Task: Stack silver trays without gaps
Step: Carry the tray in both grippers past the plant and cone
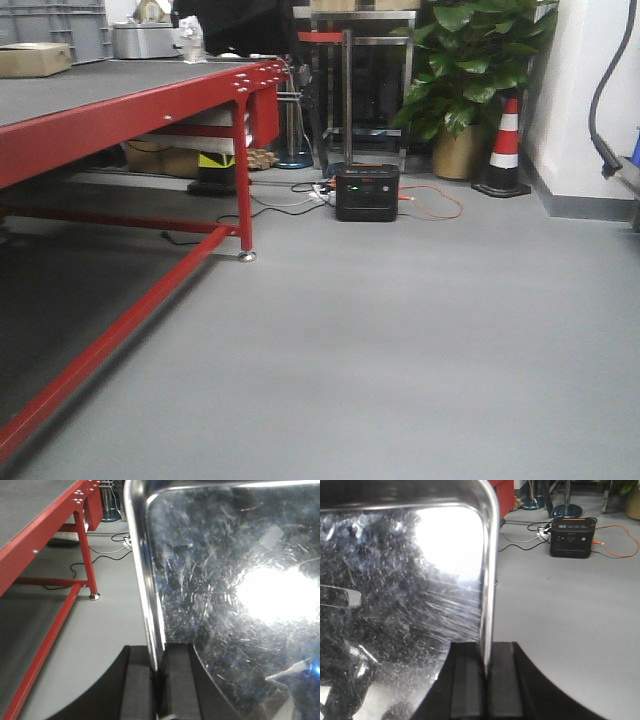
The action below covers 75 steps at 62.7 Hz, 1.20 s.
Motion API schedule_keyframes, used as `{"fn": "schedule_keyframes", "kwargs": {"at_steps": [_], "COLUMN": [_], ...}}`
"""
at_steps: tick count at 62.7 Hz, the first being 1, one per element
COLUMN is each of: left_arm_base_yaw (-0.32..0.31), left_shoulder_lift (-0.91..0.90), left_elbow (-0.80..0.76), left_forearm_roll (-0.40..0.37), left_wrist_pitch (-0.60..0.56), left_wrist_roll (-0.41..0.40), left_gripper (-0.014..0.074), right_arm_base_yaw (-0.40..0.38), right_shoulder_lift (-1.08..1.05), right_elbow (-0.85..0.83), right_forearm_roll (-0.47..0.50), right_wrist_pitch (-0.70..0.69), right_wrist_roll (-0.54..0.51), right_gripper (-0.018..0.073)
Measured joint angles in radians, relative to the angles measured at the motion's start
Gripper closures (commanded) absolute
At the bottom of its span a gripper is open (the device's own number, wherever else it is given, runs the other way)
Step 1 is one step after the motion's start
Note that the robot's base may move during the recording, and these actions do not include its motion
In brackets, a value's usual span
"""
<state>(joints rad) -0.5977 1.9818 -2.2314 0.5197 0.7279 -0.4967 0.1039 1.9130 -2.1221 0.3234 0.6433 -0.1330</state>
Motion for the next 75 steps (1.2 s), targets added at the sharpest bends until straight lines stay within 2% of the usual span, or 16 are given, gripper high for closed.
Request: {"fn": "schedule_keyframes", "kwargs": {"at_steps": [75], "left_arm_base_yaw": [0.000], "left_shoulder_lift": [0.000], "left_elbow": [0.000], "left_forearm_roll": [0.000], "left_wrist_pitch": [0.000], "left_wrist_roll": [0.000], "left_gripper": [0.0615], "right_arm_base_yaw": [0.000], "right_shoulder_lift": [0.000], "right_elbow": [0.000], "right_forearm_roll": [0.000], "right_wrist_pitch": [-0.002], "right_wrist_roll": [0.000], "right_gripper": [0.0638]}}
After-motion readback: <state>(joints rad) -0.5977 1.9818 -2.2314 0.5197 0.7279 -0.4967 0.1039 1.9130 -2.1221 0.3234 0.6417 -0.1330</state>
